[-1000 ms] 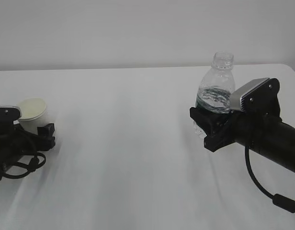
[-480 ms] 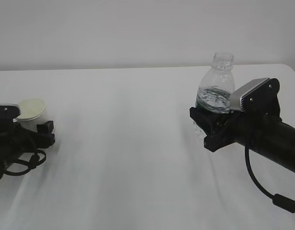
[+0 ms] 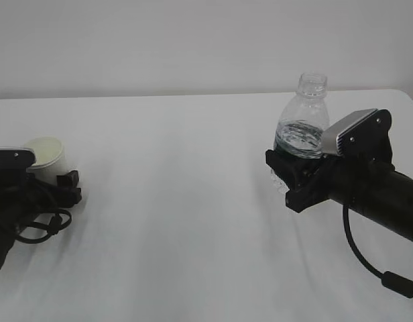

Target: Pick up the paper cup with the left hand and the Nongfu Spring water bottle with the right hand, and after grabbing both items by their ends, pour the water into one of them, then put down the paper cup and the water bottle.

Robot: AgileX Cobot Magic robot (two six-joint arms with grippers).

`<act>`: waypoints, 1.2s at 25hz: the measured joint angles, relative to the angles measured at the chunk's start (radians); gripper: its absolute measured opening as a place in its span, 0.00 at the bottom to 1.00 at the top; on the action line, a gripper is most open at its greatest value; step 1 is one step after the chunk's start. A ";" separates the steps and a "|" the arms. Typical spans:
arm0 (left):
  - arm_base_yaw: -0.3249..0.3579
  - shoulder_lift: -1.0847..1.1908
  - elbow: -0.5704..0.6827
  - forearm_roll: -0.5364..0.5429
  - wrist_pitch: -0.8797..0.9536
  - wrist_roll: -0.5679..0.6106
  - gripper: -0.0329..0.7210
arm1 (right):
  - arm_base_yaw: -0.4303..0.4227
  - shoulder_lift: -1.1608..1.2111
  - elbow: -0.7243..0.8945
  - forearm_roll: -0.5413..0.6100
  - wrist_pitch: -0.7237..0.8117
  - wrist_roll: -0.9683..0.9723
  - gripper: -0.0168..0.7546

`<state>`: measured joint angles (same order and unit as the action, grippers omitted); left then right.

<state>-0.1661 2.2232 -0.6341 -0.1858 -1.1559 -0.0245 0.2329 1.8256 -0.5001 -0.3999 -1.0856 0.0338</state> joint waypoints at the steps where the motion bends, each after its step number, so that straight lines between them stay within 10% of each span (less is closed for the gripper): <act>1: 0.000 0.000 -0.002 0.000 0.000 0.000 0.85 | 0.000 0.000 0.000 0.000 0.000 0.000 0.56; 30: 0.000 -0.085 0.063 0.102 0.000 0.000 0.66 | 0.000 0.000 0.000 0.000 0.008 0.000 0.56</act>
<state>-0.1661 2.1378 -0.5715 -0.0838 -1.1559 -0.0245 0.2329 1.8256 -0.5001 -0.3999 -1.0773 0.0338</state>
